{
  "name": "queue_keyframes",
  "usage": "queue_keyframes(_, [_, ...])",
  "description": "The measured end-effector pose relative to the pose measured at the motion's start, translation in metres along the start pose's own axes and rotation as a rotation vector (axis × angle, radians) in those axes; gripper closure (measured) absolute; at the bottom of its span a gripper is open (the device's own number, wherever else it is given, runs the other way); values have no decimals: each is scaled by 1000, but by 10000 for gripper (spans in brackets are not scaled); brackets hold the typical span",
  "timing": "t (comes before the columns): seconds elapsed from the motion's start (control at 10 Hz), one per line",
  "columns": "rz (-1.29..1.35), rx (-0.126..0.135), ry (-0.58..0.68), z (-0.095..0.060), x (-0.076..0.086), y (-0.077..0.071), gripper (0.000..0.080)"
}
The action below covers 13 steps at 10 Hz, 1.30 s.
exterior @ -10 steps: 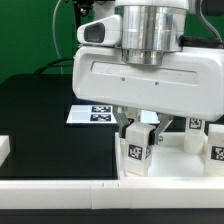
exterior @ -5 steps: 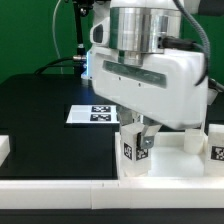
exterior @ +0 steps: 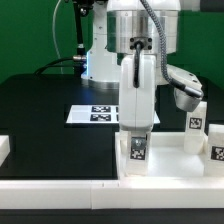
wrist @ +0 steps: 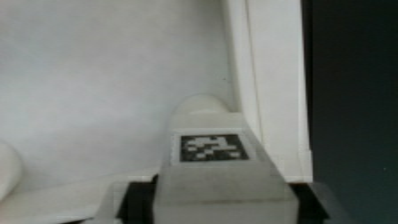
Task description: Assemble square table
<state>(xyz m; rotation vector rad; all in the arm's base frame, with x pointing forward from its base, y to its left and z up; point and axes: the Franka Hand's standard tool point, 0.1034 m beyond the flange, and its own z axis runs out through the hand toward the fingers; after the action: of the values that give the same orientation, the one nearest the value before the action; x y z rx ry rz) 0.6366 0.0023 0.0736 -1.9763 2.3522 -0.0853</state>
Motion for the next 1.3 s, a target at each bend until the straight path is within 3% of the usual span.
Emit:
queue_keyframes(0.1, [-86,-16,7,1,0,3,512])
queue_keyframes(0.2, [-235,-40,7,0,-1,6,416])
queue_keyframes(0.3, [-372,-34,2,-3,1,4,276])
queue_keyframes(0.4, [-542,-17,-1,-6,4,2,190])
queue_keyframes(0.8, [-895,-17,-2,-8,5,3,152])
queue_keyframes(1.0, [-1195,-9,12,-8,2,1,150])
queue_keyframes(1.3, [-1229,-7,16,-8,2,1,150])
